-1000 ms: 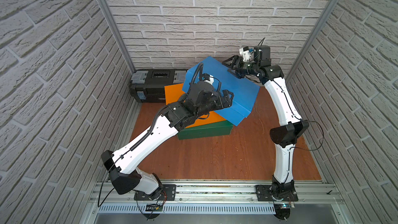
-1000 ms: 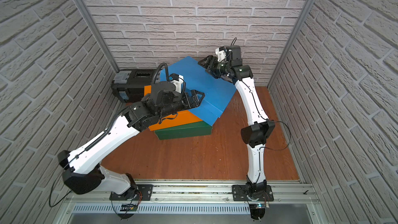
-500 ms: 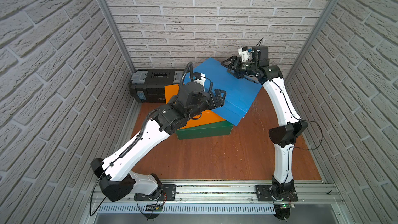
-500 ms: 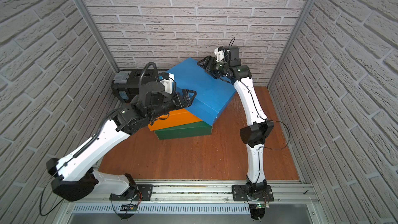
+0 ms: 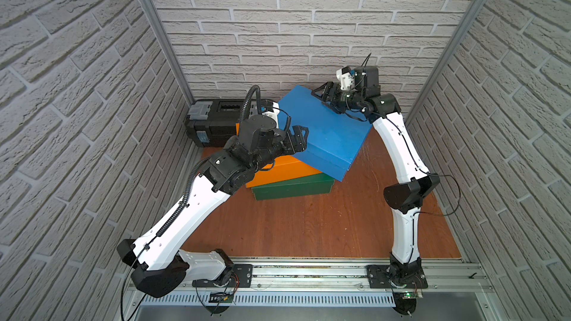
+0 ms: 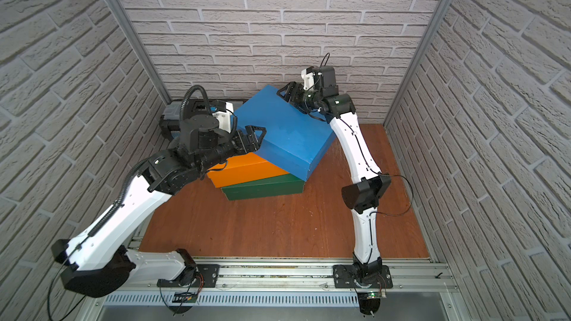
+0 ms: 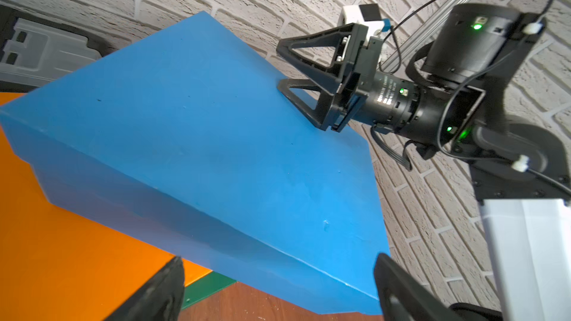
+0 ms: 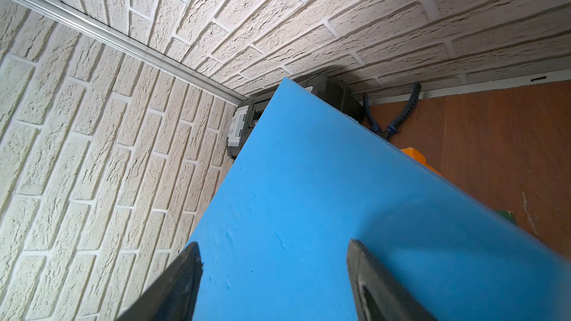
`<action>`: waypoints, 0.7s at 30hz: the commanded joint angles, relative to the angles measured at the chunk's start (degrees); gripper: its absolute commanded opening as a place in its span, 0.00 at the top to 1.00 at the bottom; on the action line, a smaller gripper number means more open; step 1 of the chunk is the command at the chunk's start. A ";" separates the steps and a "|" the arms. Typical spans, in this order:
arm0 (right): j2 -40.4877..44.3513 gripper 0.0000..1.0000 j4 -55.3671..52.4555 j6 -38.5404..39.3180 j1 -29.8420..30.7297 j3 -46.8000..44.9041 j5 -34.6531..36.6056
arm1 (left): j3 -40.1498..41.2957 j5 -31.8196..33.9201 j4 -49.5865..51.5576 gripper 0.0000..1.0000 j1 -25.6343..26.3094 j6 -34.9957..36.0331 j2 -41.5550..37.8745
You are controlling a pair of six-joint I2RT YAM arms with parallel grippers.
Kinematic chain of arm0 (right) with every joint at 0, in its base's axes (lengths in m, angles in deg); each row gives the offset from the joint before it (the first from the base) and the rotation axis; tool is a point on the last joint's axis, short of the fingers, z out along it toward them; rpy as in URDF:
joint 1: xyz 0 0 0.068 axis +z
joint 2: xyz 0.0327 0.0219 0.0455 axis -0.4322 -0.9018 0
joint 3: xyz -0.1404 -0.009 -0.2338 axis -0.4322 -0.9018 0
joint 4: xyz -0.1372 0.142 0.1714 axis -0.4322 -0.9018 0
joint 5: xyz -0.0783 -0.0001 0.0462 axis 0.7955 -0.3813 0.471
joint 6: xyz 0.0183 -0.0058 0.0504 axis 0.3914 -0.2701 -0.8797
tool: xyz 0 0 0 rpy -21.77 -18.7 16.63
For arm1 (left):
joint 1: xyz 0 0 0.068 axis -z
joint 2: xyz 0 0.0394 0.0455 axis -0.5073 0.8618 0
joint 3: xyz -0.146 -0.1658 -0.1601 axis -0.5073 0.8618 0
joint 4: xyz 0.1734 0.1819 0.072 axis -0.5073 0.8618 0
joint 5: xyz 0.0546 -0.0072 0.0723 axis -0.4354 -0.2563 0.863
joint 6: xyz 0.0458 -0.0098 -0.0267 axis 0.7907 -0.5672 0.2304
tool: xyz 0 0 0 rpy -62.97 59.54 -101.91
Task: Stack the shoeboxes
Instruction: Place the shoebox at the shoebox.
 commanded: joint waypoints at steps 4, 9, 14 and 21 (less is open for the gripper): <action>1.79 0.24 -3.50 1.07 2.47 0.18 1.02 | -3.70 -5.28 -0.82 0.05 -5.47 2.38 2.20; 2.07 0.24 -3.89 1.74 3.52 0.09 1.33 | -8.42 -8.43 0.47 0.04 -9.38 5.24 6.44; 2.77 0.24 -4.12 2.83 4.52 -0.85 1.83 | -12.40 -11.16 0.66 0.03 -12.72 6.85 10.63; 3.68 0.24 -2.88 2.56 4.66 -1.17 1.57 | -8.60 -13.21 -0.06 0.03 -15.92 6.26 12.52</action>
